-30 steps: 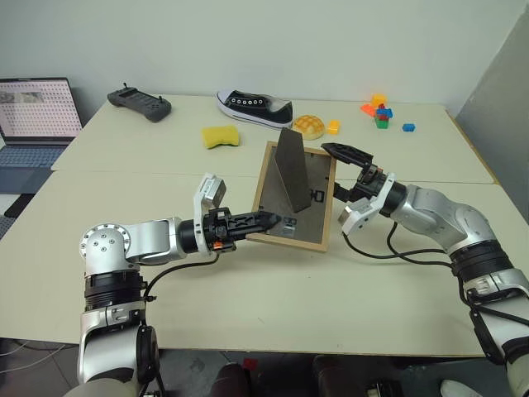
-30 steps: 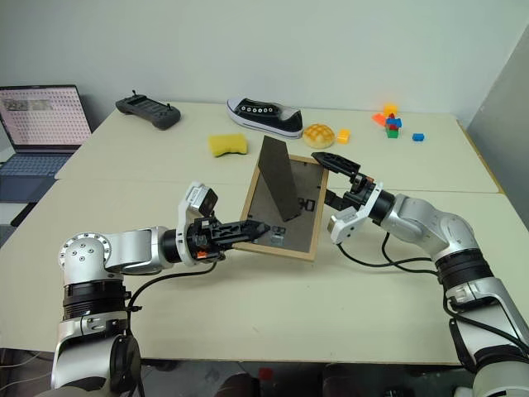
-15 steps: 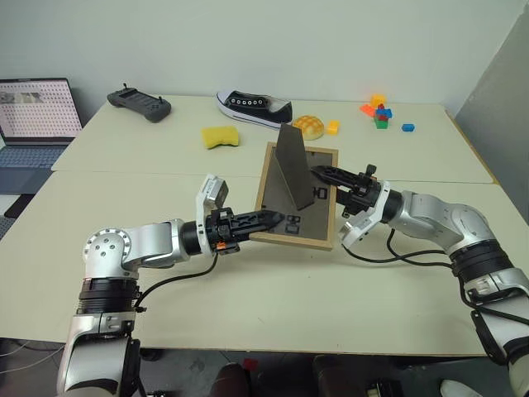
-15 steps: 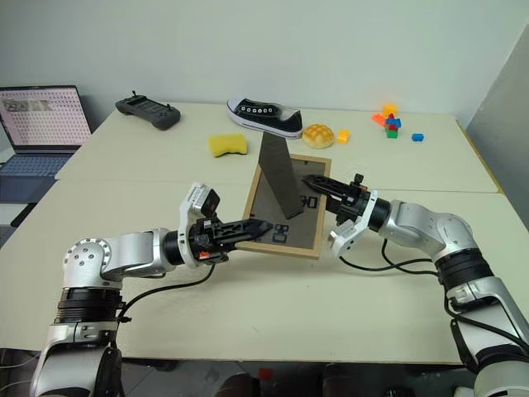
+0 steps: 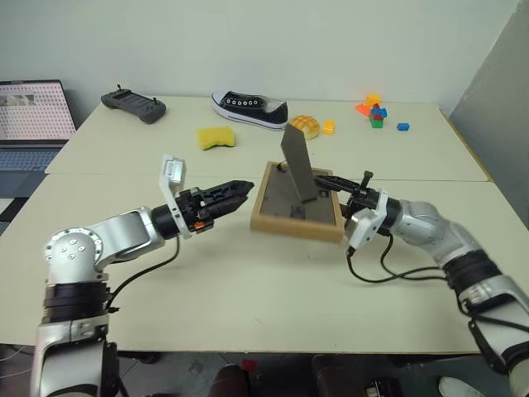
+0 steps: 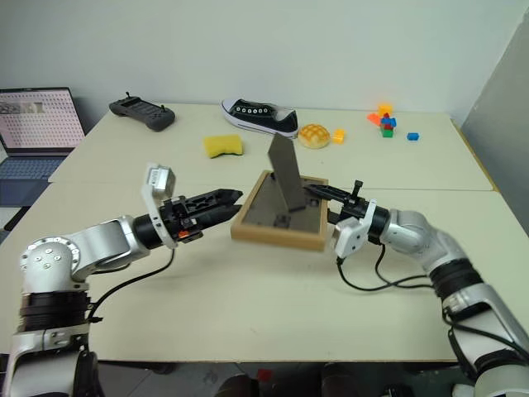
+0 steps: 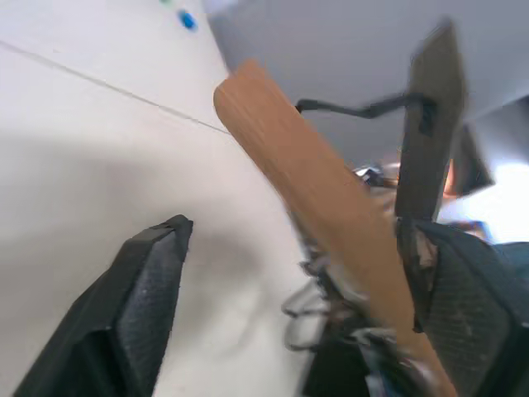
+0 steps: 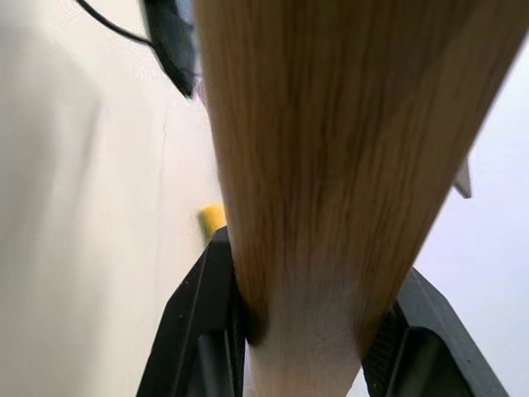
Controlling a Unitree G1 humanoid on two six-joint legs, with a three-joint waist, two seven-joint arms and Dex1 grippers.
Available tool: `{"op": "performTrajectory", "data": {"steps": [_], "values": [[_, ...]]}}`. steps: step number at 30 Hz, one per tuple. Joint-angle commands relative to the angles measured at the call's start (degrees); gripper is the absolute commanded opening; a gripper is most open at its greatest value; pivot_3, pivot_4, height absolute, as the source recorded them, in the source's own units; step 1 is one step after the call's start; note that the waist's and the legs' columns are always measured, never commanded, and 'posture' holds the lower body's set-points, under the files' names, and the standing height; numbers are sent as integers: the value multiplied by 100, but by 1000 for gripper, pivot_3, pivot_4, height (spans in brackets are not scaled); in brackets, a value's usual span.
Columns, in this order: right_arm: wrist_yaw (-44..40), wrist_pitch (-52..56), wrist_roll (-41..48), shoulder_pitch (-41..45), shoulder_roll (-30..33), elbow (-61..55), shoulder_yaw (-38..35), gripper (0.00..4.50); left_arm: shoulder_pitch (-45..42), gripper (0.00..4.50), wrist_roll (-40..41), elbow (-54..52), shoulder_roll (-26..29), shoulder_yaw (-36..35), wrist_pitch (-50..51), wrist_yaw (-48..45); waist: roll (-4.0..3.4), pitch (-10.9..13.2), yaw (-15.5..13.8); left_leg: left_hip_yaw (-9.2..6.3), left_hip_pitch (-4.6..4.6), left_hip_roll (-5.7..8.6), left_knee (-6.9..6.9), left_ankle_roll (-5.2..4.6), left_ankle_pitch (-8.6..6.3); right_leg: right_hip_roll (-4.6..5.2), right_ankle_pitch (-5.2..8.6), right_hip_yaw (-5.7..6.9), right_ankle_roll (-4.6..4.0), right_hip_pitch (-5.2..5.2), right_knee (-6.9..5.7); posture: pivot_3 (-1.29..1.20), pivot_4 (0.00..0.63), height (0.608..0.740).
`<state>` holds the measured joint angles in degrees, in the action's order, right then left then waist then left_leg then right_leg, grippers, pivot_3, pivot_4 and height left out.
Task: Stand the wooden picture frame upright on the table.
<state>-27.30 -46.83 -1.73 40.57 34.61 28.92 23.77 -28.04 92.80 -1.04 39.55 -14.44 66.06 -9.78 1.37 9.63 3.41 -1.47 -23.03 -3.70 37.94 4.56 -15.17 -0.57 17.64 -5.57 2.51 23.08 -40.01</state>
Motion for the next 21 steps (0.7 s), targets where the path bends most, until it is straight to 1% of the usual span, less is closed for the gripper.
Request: {"op": "performTrajectory", "data": {"steps": [1, 2, 5, 6, 9, 11, 12, 15, 17, 18, 20, 21], "values": [[-1558, 2417, 2082, -9, -332, -656, -416, 1328, 193, 4500, -1364, -1356, 273, -74, -803, -352, 0, 0, -17, -2, 0, 0, 1, 1, 0, 2, 0, 2, 0, 0, -1, 0, 150, 740], [-1775, 2868, 2305, -15, -395, -745, -500, 1328, 269, 4500, -1722, -1581, 324, -12, -985, -444, -2, 1, -22, -2, -1, 1, 1, 1, 1, 2, 0, 3, 0, 0, -2, 0, 150, 740], [-2072, 5296, 3335, 214, -735, -787, -850, 1328, 712, 4500, -3080, -2471, 571, 472, -1687, -905, -5, 2, -45, 5, 0, 5, 0, 2, 1, -1, 0, 3, 0, 0, 0, 0, 150, 740], [-2145, 5854, 3542, 286, -835, -784, -955, 1328, 881, 4500, -3450, -2676, 608, 610, -1918, -1053, -7, 4, -49, 10, 0, 6, -1, 2, 1, -3, 0, 2, 0, 0, 2, 0, 150, 740], [-2342, 6516, 3526, 477, -1098, -470, -1142, 1328, 1274, 4500, -4216, -2789, 500, 850, -2443, -1286, -8, 5, -69, 18, 0, 7, -2, 1, 0, -7, 1, 1, -2, 3, 3, 0, 150, 740], [-2390, 6544, 3252, 581, -1257, -56, -1177, 1328, 1530, 4500, -4684, -2823, 498, 997, -2761, -1487, -8, 5, -66, 18, -1, 4, -2, -12, -7, -14, 1, 0, -2, 5, 4, 0, 150, 740], [-2381, 6567, 3172, 616, -1336, 116, -1220, 1328, 1608, 4500, -4818, -2838, 465, 1031, -2844, -1529, -8, 5, -64, 18, -1, 4, -2, -22, -13, -17, 1, -1, -2, 6, 4, 0, 150, 740], [-2450, 6488, 2881, 646, -1494, 520, -1251, 1328, 1648, 4500, -4856, -2820, 210, 987, -2859, -1529, -9, 5, -100, 19, -4, 4, -4, -25, -14, -16, 1, -1, -2, 9, 6, 0, 150, 740], [-2450, 6401, 2705, 626, -1565, 653, -1301, 2046, 1653, 4500, -4956, -2763, 138, 1009, -2871, -1623, -8, 4, -106, 22, -6, 5, -1, -25, -15, -15, 1, -3, -2, 10, 8, 0, 150, 740], [-2431, 6381, 2647, 593, -1584, 639, -1346, 2174, 1625, 4500, -5003, -2712, 103, 1024, -2862, -1658, -8, 4, -106, 22, -6, 4, -1, -25, -15, -15, 1, -3, -1, 9, 7, 0, 150, 740], [-2445, 6399, 2583, 541, -1598, 565, -1424, 2720, 1578, 4500, -5083, -2648, 47, 1029, -2847, -1711, -8, 5, -103, 20, -5, 3, -3, -25, -15, -16, 1, -1, -2, 10, 5, 0, 150, 740], [-2461, 6437, 2580, 503, -1590, 490, -1464, 2909, 1549, 4500, -5121, -2603, 22, 1019, -2848, -1731, -8, 5, -103, 19, -5, 3, -4, -25, -15, -17, 1, -1, -2, 10, 5, 0, 150, 740]]}}
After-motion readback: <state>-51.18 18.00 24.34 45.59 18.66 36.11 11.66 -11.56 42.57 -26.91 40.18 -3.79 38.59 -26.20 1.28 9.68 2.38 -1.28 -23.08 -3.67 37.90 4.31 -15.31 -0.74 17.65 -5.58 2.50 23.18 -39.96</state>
